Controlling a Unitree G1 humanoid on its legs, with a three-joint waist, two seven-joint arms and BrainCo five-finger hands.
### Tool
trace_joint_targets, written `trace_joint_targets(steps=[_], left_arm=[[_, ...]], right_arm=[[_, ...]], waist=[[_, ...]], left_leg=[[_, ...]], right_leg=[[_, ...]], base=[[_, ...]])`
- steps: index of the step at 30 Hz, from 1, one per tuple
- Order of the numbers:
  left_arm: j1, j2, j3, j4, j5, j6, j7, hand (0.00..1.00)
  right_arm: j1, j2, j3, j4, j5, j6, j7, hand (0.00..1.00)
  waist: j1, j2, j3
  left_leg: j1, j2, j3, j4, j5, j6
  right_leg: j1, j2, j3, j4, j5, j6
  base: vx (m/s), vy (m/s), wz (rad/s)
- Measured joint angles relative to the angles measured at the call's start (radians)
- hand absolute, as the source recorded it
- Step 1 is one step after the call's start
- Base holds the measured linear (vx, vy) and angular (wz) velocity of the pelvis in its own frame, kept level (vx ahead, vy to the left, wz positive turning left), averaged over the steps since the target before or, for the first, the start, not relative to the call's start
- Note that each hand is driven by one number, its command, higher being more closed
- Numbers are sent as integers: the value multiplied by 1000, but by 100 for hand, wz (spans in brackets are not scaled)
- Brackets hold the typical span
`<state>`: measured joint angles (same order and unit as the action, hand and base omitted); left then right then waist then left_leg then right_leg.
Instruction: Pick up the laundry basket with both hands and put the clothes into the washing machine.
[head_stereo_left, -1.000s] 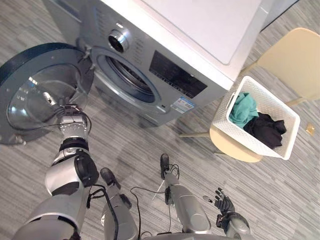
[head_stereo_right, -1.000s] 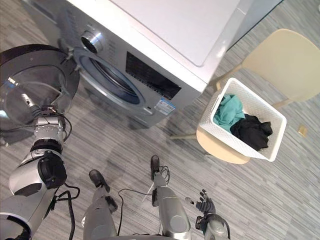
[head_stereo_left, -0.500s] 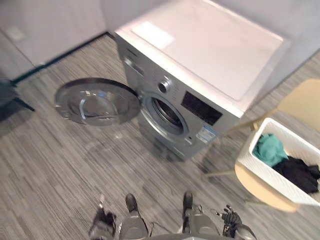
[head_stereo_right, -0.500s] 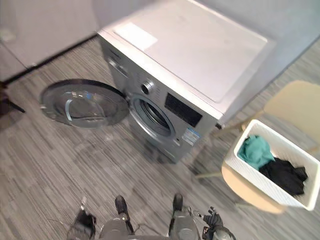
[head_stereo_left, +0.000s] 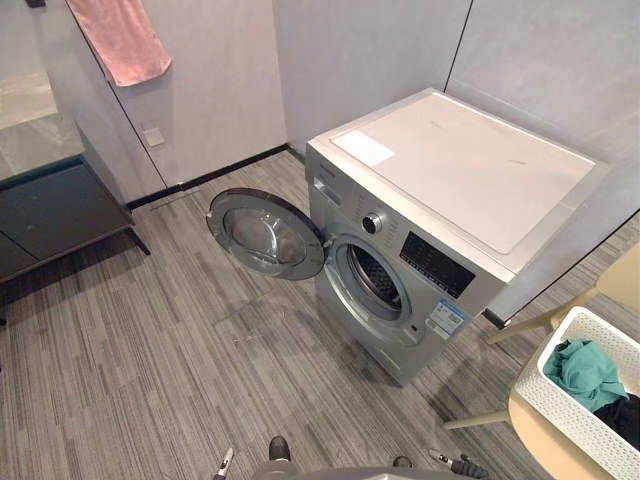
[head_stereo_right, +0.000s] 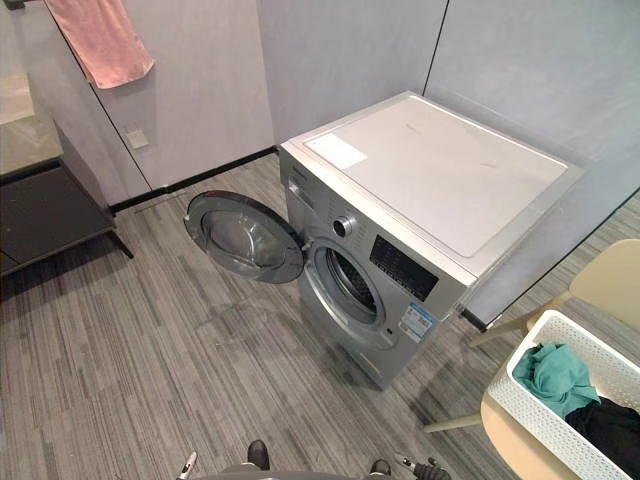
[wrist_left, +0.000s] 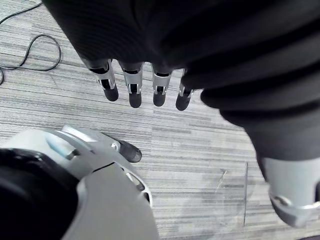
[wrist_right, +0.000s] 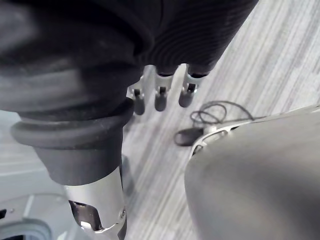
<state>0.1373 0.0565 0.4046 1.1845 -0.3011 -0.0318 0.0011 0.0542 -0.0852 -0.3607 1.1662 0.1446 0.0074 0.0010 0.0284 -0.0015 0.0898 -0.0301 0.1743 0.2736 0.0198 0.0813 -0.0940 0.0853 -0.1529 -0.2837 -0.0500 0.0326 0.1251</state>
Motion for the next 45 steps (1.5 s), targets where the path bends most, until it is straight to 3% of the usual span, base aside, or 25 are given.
trace_joint_targets(steps=[3, 7, 9, 12, 14, 20, 21, 22, 23, 24, 25, 27, 28, 29, 30, 32, 33, 36, 39, 41, 43, 45], left_arm=[[-3, 4, -51, -6, -3, 0, 1, 0], [-10, 5, -98, -6, 22, -2, -1, 0], [-4, 7, -96, -5, 45, -2, -2, 0], [-13, 10, -99, -4, 101, -2, -2, 0], [-26, 17, -101, -4, 141, -2, -2, 0], [-103, 21, -99, -15, 193, -10, -2, 0], [-138, 8, -96, -24, 231, -8, -3, 0], [-156, 9, -90, -38, 238, -7, -3, 0], [-160, 1, -82, -42, 239, -7, -2, 0], [-163, -14, -68, -61, 240, -3, -2, 0], [-159, -29, -71, -81, 241, 1, -1, 0], [-156, -33, -95, -84, 234, 2, -2, 0], [-152, -31, -106, -83, 232, 5, -2, 0], [-147, -24, -111, -82, 229, 5, -1, 0], [-143, -8, -114, -65, 221, 8, -1, 0], [-139, -21, -150, -35, 208, 13, -2, 0], [-130, -30, -172, -36, 200, 12, -1, 0], [-128, -11, -174, -36, 193, 12, 0, 0], [-127, 10, -165, -37, 176, 10, 1, 0], [-126, 24, -157, -37, 164, 10, 1, 0], [-110, 27, -147, -37, 155, 10, 2, 0], [-96, 24, -114, -37, 153, 8, 5, 0]], right_arm=[[-17, -16, 6, 14, 1, 0, -11, 0], [-61, -8, 5, 27, 3, 0, -17, 0], [-80, 10, 3, 20, 4, -1, -15, 0], [-53, 44, 7, -41, 12, -5, -15, 0], [-24, 54, 8, -59, 14, -4, -15, 0], [17, 73, 3, -82, 41, -5, -14, 0], [21, 84, -17, -87, 40, -3, -5, 0], [22, 90, -29, -88, 41, -2, 0, 0], [24, 90, -32, -88, 41, -1, 1, 0], [9, 93, -50, -93, 42, 2, 1, 0], [16, 92, -77, -94, 40, 0, 2, 0], [22, 91, -128, -68, 38, 2, 1, 0], [4, 90, -145, -44, 27, 4, -2, 0], [-5, 89, -156, -37, 17, 5, -12, 0], [-12, 72, -162, -24, 9, 5, -16, 0], [-9, 32, -163, -3, 8, 6, -17, 0], [-10, 11, -162, 7, 8, 13, -18, 0], [-29, 15, -137, 7, 9, 13, -15, 0], [-48, 28, -87, 6, 10, 11, -15, 0], [-48, 36, -67, 6, 11, 7, -16, 0], [-47, 36, -42, 5, 11, -1, -16, 0], [-47, 30, -42, -4, 11, -4, -17, 0]], waist=[[10, 10, 4], [16, 17, 6], [17, 10, 6], [2, 2, -1], [-13, -5, -1], [-14, -45, 16], [-16, -67, 21], [-15, -71, 25], [-8, -54, 28], [-16, -50, 30], [-18, -51, 29], [-13, -48, 25], [-12, -47, 22], [-10, -51, 21], [-12, -41, 11], [-14, 4, -5], [-10, 25, -16], [-10, 1, -22], [-10, -36, -25], [-10, -42, -23], [-8, -40, -22], [-2, -8, -7]], left_leg=[[-32, 2, -30, 132, -60, 5], [-2, -40, -38, 90, -82, -6], [39, -66, -39, 28, -77, -5], [114, -85, -11, -123, -13, -4], [115, -85, 1, -122, -11, -6], [180, -66, 140, -116, -43, -3], [183, -62, 174, -106, -58, 11], [175, -47, 200, -74, -74, 19], [164, -25, 219, -58, -82, 31], [157, 2, 264, -34, -83, 30], [174, 0, 282, -30, -84, 30], [184, -1, 309, -28, -83, 29], [181, -1, 332, -14, -82, 28], [177, -3, 344, -7, -82, 27], [162, 1, 346, 8, -80, 26], [136, -2, 249, -15, -95, 20], [146, -4, 229, -44, -85, 7], [156, 1, 264, -18, -82, 1], [141, 35, 270, 29, -96, -18], [128, 57, 278, 68, -109, -28], [97, 127, 279, 170, -152, -44], [67, 210, 285, 301, -196, -31]], right_leg=[[4, -15, -3, 47, -24, 2], [-5, -42, 47, 71, -35, 1], [-17, -44, 100, 68, -36, -19], [-39, -40, 136, 68, -31, -30], [-46, -39, 145, 67, -31, -30], [-107, -18, 210, 169, -29, -28], [-127, -17, 199, 191, -19, -39], [-142, -4, 198, 188, 8, -75], [-145, 7, 192, 172, 27, -102], [-178, -14, 95, 313, -48, -132], [-184, -66, -18, 513, -136, -127], [-131, -145, -151, 599, -178, -138], [-117, -198, -213, 596, -178, -136], [-116, -215, -237, 578, -171, -127], [-116, -179, -264, 528, -172, -126], [-86, -117, -231, 394, -159, -118], [-70, -76, -176, 306, -135, -77], [-18, -27, -127, 133, -91, -17], [28, 19, -106, -9, -7, -32], [33, 40, -94, -44, 10, -42], [34, 79, -76, -48, 6, -64], [40, 122, -51, -51, -1, -80]], base=[[26, 29, 12], [7, 74, 0], [4, 70, -57], [39, 20, -49], [63, -5, -25], [44, 9, -69], [-46, 15, -74], [-52, -9, -77], [-12, -31, -79], [2, -31, -71], [22, -6, -55], [20, -9, -50], [44, -86, -71], [20, -166, -87], [4, -252, -80], [-44, -187, -66], [-27, -61, -53], [-39, -95, -61], [-153, -85, -30], [-142, -84, -22], [-157, -121, -30], [-126, -94, -37]])
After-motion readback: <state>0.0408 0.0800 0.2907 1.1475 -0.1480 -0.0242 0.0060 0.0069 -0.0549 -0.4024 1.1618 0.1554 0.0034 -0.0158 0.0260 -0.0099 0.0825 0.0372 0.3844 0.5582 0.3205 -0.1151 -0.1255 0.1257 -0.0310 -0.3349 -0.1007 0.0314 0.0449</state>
